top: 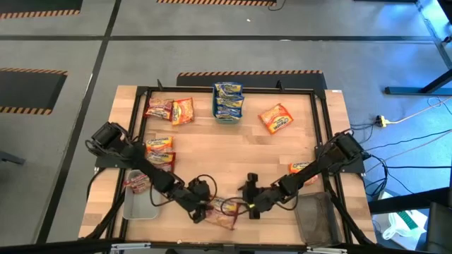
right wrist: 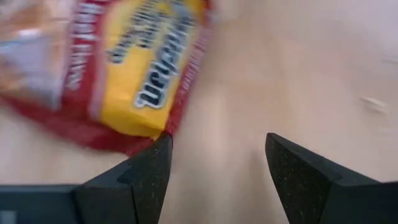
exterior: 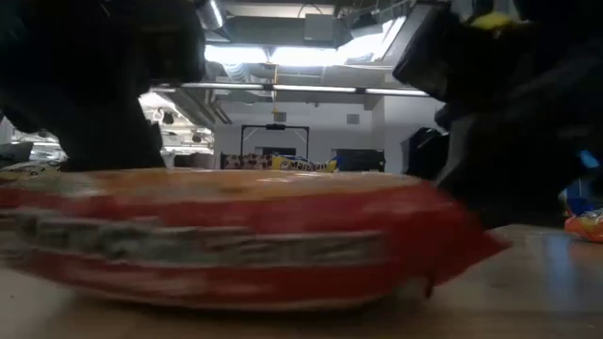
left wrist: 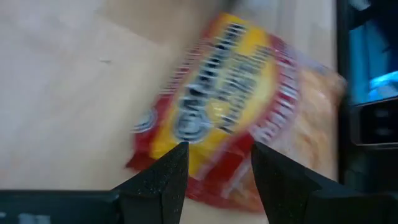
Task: Sort Maruchan noodles
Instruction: Put the red noodle pack into the gray bin
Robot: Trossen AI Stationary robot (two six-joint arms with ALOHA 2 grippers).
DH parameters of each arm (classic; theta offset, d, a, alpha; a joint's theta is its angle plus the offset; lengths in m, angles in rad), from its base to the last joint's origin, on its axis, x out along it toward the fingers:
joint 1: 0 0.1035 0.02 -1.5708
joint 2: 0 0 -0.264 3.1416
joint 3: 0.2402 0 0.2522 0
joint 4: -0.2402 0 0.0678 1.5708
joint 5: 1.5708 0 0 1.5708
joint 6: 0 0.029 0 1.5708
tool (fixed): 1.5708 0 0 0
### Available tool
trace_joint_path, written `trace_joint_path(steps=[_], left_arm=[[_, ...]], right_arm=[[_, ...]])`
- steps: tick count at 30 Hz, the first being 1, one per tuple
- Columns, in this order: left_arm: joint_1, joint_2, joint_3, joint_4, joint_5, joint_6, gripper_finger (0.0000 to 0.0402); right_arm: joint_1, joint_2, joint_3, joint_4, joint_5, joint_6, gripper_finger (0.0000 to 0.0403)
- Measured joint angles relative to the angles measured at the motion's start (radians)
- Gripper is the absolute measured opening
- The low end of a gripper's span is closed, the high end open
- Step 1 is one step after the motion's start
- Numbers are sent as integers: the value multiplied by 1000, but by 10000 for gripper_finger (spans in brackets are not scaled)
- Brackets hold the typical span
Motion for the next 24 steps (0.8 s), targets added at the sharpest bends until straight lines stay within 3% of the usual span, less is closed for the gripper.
trace_joint_path(steps=[5, 8, 10, 14, 18, 24], left_arm=[[-23, 0, 1, 2, -4, -42, 167], [-23, -9, 0, 2, -4, -49, 167], [-16, -32, 0, 8, -9, -36, 167], [13, -73, 0, 6, -68, 21, 167], [61, -74, 0, 8, -132, 79, 167], [136, -40, 0, 25, -35, 114, 183]], right_arm=[[-32, -74, -2, -221, 150, 119, 243], [-39, -140, -1, -303, 170, 169, 243], [-24, -182, -1, -308, 131, 173, 243], [39, -203, -1, -162, 1, 159, 243], [112, -131, 1, 110, -31, 98, 243], [154, 8, 0, 318, -39, 42, 243]])
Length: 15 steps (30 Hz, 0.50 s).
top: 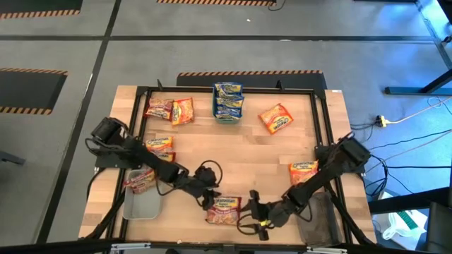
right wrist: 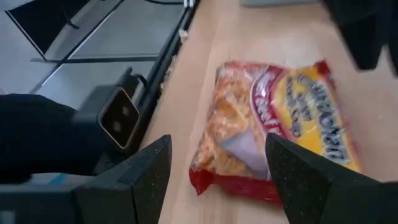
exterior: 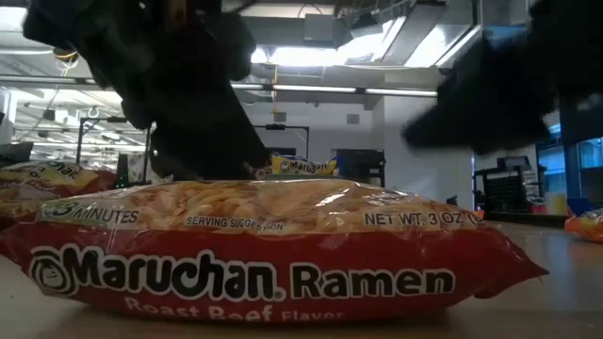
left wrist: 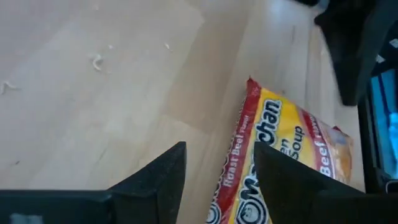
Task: Sort Maruchan noodles
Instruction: Put the red noodle pack into the gray bin
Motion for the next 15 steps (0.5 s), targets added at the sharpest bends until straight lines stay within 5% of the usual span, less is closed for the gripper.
trace_joint_path(steps=[9, 15], left_arm=[[41, 66, 0, 29, 124, -36, 261], [47, 68, 0, 42, 192, -38, 279]], right_arm=[[0, 88, 64, 42, -79, -59, 243], [-9, 127, 126, -85, -50, -113, 243]])
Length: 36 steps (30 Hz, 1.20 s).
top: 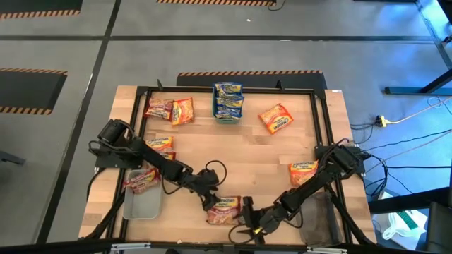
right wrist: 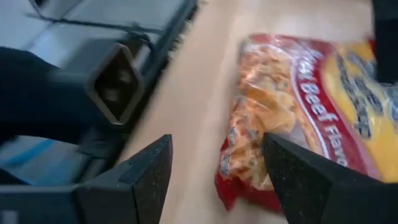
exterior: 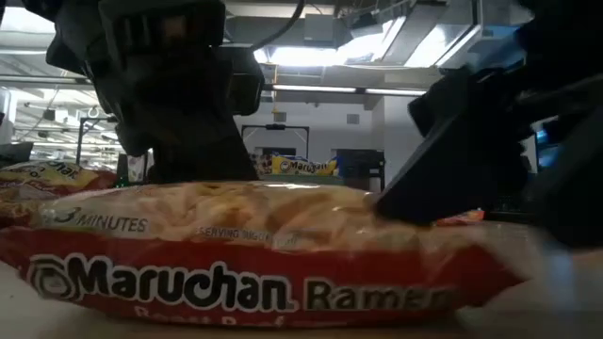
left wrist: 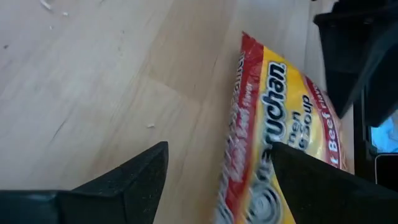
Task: Sort Maruchan noodles
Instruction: Put the red noodle pack into the gray bin
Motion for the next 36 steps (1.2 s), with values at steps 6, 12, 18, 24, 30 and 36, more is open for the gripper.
trace_joint_path(steps=[6, 12, 18, 24, 30, 36], left_arm=[[1, 0, 0, 4, 25, -25, 276], [1, 0, 0, 4, 47, -64, 275], [0, 0, 0, -16, 14, -131, 275], [2, 0, 0, -7, 23, -147, 275], [1, 1, 0, 45, 125, -206, 275], [2, 74, 0, 220, 176, -274, 275]], right_arm=[[2, 1, 26, -102, 103, -4, 243], [-6, 2, 26, -117, 112, -3, 243], [-5, 8, 27, -131, 118, 1, 243], [-5, 9, 27, -135, 132, 1, 243], [-11, 10, 27, -137, 148, -2, 243], [-30, 10, 26, -139, 141, -2, 243]])
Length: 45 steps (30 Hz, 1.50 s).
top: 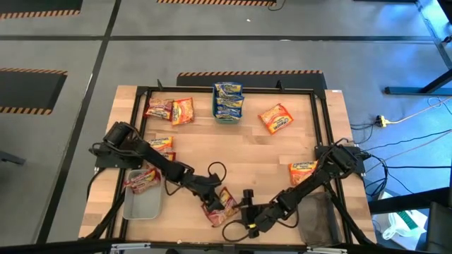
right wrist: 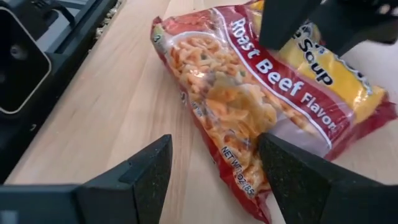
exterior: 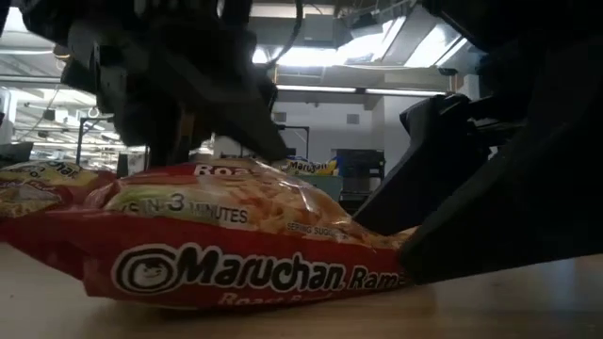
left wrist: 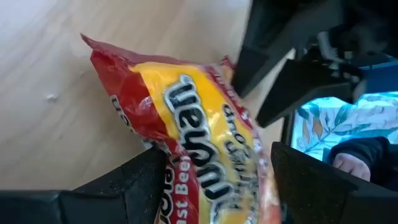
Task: Sort Maruchan noodles
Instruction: Put the red noodle pack into the gray bin
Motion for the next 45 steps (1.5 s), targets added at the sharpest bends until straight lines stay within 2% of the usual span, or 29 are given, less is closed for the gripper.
trace_joint_path(steps=[5, 16, 25, 35, 45], left_arm=[[0, 31, 2, 25, 17, -31, 268], [-1, 24, -1, 30, -7, 37, 184], [-2, 23, -1, 37, -22, 57, 145], [-4, 23, 0, 44, -28, 104, 124], [-33, -19, 4, 29, -40, 339, 123]], right_arm=[[-1, 0, 0, -5, 1, -2, 243], [0, 0, 0, -4, 9, 1, 243], [1, 2, -3, 42, 65, 33, 243], [41, -117, -1, -49, 69, 25, 243], [61, -182, -1, -124, 129, -29, 243]])
